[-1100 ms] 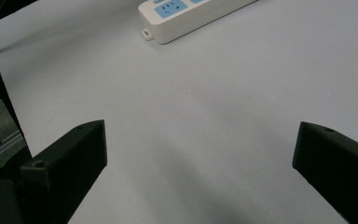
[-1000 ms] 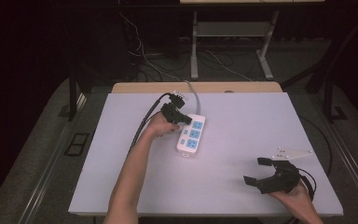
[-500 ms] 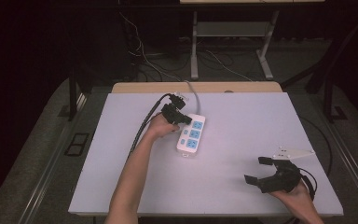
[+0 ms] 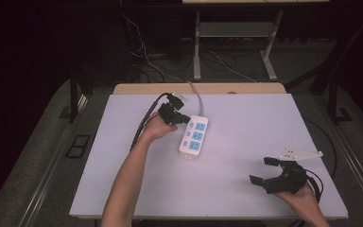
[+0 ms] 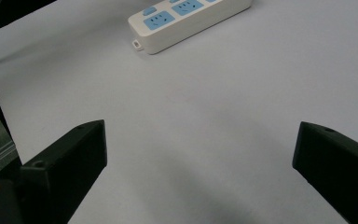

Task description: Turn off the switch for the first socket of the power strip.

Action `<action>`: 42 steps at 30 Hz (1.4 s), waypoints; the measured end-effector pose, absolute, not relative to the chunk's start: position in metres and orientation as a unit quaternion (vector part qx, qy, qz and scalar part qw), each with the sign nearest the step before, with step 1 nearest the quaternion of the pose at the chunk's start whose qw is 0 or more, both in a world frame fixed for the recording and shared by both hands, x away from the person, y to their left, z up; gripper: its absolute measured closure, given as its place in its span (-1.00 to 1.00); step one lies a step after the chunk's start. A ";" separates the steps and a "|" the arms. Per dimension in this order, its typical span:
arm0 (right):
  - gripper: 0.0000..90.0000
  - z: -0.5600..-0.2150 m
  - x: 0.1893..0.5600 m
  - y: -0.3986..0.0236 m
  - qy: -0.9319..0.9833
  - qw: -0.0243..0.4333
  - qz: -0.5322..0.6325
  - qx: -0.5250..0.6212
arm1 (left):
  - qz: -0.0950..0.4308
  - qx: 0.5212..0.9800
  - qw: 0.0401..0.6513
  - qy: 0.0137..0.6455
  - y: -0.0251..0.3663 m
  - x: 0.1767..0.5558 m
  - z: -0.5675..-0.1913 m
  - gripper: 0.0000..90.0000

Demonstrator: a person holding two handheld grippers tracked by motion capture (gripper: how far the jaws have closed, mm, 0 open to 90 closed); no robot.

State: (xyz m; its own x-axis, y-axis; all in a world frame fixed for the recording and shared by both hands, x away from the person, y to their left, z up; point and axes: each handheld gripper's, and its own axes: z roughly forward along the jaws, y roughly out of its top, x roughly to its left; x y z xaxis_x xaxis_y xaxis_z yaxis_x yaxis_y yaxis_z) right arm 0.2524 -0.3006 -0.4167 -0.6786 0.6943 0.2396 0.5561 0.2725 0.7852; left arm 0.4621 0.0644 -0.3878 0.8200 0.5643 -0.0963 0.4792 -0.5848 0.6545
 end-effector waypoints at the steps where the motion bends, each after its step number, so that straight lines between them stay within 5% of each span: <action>1: -0.94 -0.417 0.253 -0.301 0.794 0.076 0.457 0.394 | 0.062 0.886 0.352 0.296 0.066 0.461 -0.386 0.99; 32: -0.94 -0.416 0.251 -0.302 0.791 0.077 0.461 0.394 | 0.105 0.851 0.403 0.320 0.125 0.407 -0.336 0.97; 37: -0.94 -0.416 0.251 -0.302 0.792 0.077 0.461 0.394 | 0.108 0.836 0.420 0.337 0.136 0.394 -0.336 0.80; 42: -0.94 -0.416 0.251 -0.302 0.791 0.077 0.461 0.394 | 0.097 0.817 0.448 0.350 0.146 0.382 -0.338 0.40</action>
